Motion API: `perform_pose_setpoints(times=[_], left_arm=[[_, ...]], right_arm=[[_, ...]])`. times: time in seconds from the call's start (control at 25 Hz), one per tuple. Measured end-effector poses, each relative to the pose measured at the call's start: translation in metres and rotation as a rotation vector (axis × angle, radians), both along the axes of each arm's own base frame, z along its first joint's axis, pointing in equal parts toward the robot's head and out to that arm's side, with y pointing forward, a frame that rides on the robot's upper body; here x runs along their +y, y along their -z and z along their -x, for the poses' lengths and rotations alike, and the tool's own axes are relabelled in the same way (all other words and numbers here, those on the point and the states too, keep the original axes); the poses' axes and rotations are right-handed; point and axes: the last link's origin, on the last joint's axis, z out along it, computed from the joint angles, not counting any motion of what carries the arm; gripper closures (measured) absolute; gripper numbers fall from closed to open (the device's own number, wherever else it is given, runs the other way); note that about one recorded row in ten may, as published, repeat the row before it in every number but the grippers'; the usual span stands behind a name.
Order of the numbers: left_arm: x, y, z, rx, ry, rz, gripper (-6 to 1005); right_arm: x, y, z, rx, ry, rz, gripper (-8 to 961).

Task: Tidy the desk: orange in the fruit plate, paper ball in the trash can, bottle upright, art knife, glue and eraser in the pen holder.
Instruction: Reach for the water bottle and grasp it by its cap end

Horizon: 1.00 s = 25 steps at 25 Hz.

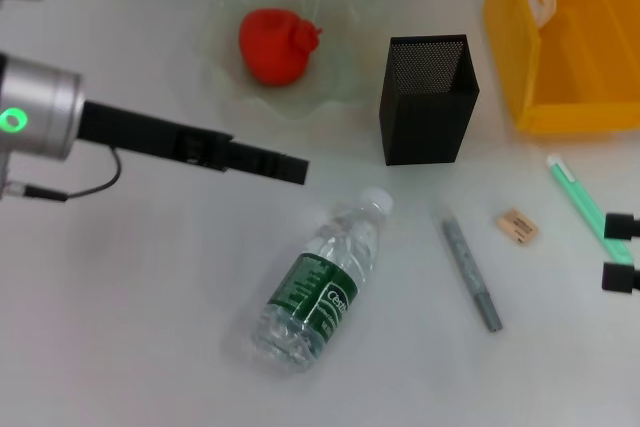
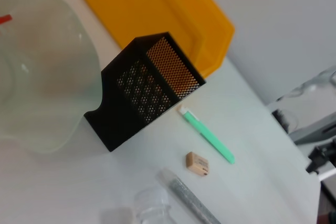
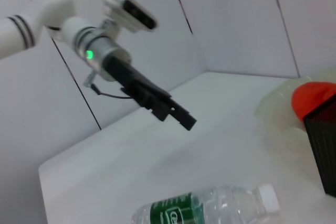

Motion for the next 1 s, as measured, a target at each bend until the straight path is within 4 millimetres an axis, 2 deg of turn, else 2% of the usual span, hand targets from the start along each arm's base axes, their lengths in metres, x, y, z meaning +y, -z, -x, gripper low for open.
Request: perform_pose_setpoints(times=[0.04,0.08,0.12,0.2,0.28,0.36,0.44,0.48,0.56,0.8,0.84,1.0], left_arm=[[0.006,0.004,-0.01,0.024,0.002,0.011,170],[0.011,0.008,-0.015,0.05,-0.001,0.012,170],[0.021,0.019,-0.026,0.124,0.002,0.01,169],[0.025,0.025,-0.03,0.155,0.004,0.004,169],[0.03,0.04,-0.039,0.228,0.022,-0.004,169],[0.032,0.047,-0.044,0.257,0.03,-0.014,169],[0.034,0.068,-0.058,0.322,0.071,-0.023,169],[0.034,0.068,-0.058,0.322,0.071,-0.023,169],[0.033,0.088,-0.067,0.379,0.103,-0.044,170],[0.033,0.098,-0.069,0.407,0.108,-0.069,170],[0.03,0.107,-0.067,0.433,0.108,-0.079,170],[0.026,0.116,-0.063,0.458,0.112,-0.073,170]], right_arm=[[0.0,0.0,0.0,0.0,0.0,0.0,265],[-0.003,0.004,-0.006,0.004,0.017,-0.005,265],[-0.007,0.01,-0.017,-0.003,0.056,-0.019,265],[-0.009,0.014,-0.024,-0.023,0.089,-0.034,264],[-0.009,0.016,-0.027,-0.03,0.099,-0.038,264],[-0.009,0.018,-0.029,-0.041,0.111,-0.042,264],[-0.008,0.019,-0.03,-0.045,0.117,-0.043,264],[-0.007,0.02,-0.03,-0.044,0.117,-0.042,264],[-0.006,0.021,-0.028,-0.041,0.113,-0.042,264],[0.001,0.022,-0.024,-0.039,0.099,-0.043,264],[0.002,0.023,-0.024,-0.04,0.099,-0.044,264],[0.007,0.026,-0.021,-0.041,0.095,-0.045,264]])
